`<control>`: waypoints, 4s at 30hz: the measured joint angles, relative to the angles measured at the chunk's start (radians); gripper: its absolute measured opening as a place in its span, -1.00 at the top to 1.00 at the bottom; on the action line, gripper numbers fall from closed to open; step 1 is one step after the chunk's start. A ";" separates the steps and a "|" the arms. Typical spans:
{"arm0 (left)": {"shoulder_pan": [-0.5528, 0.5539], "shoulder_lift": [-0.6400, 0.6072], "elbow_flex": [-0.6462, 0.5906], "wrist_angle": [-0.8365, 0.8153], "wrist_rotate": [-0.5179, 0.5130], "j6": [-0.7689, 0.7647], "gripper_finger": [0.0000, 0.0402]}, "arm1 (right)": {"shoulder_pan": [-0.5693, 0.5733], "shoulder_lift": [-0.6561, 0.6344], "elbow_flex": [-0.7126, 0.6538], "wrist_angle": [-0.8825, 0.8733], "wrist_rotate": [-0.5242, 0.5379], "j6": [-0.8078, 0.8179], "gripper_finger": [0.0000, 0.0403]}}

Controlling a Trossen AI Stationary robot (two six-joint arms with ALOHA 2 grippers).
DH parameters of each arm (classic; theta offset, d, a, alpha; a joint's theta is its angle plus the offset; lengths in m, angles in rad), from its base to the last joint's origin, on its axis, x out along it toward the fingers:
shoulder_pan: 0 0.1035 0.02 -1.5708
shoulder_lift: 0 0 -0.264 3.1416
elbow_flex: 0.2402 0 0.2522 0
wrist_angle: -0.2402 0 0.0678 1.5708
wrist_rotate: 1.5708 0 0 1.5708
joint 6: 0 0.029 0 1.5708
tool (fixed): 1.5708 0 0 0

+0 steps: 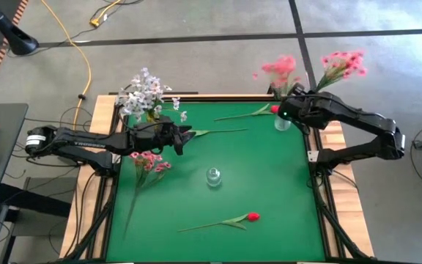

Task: Sort flowers into vase by color
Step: Put the bottom pink flowers into the top transparent vase, then put the pink flowers into the top transparent vase

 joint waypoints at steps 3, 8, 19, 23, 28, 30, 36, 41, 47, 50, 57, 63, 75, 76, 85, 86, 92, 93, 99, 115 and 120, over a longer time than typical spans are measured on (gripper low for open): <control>0.000 0.000 0.000 0.000 0.000 0.000 0.06 | 0.000 0.016 -0.021 0.000 -0.011 -0.010 0.87; 0.000 0.000 0.000 0.000 0.000 0.000 0.06 | 0.000 0.024 -0.033 0.000 -0.008 -0.009 0.87; 0.000 0.000 0.000 0.000 0.001 0.010 0.06 | 0.000 0.024 -0.033 0.013 -0.041 -0.016 0.83; 0.000 0.000 0.000 0.000 0.001 0.015 0.06 | 0.000 0.029 -0.034 0.041 -0.068 -0.019 0.81; 0.000 0.000 0.000 0.000 0.001 0.016 0.06 | 0.000 0.029 -0.034 0.046 -0.068 -0.011 0.81; 0.000 0.000 0.000 0.000 0.001 0.012 0.06 | 0.000 0.029 -0.034 0.060 -0.067 -0.003 0.81; 0.000 0.000 0.000 0.000 0.001 0.010 0.06 | 0.000 0.029 -0.034 0.071 -0.071 0.003 0.80; 0.000 0.000 0.000 0.000 0.001 0.002 0.06 | 0.000 0.029 -0.034 0.085 -0.084 0.005 0.80; 0.000 0.000 0.000 0.000 0.001 -0.004 0.06 | 0.000 0.029 -0.034 0.094 -0.130 0.009 0.69; 0.000 0.000 0.000 0.000 0.001 -0.004 0.06 | -0.002 0.030 -0.034 0.096 -0.140 0.038 0.60; 0.000 0.000 0.000 0.000 0.001 0.002 0.06 | -0.007 0.030 -0.034 0.096 -0.141 0.085 0.34; 0.000 0.000 0.000 0.000 0.001 0.012 0.06 | -0.007 0.030 -0.034 0.096 -0.248 0.208 0.11; 0.000 0.000 0.000 0.000 0.001 0.030 0.06 | -0.006 0.030 -0.034 0.111 -0.451 0.533 -0.05; 0.000 0.000 0.000 0.000 0.001 0.029 0.06 | -0.006 0.028 -0.034 0.112 -0.480 0.557 -0.05; 0.000 0.000 0.000 -0.001 0.008 0.029 0.06 | -0.004 0.004 -0.034 0.154 -0.708 0.744 -0.05; 0.000 0.000 0.000 0.000 0.008 0.029 0.06 | -0.004 -0.002 -0.034 0.169 -0.741 0.762 -0.05; 0.000 0.000 0.000 -0.001 0.034 0.028 0.06 | 0.020 -0.050 -0.034 0.312 -0.943 0.903 -0.05; 0.000 0.000 0.000 -0.001 0.034 0.029 0.06 | 0.029 -0.059 -0.034 0.346 -0.984 0.931 -0.05; 0.000 0.000 0.000 -0.001 0.174 0.076 0.06 | 0.130 -0.090 -0.034 0.613 -1.171 1.126 -0.05; -0.126 -0.083 0.108 -0.773 0.359 -0.180 0.06 | 0.514 0.059 -0.034 1.064 -1.188 1.337 -0.05; -0.247 -0.070 0.235 -1.165 0.299 -0.383 0.06 | 0.549 0.147 -0.034 1.069 -1.188 1.313 -0.05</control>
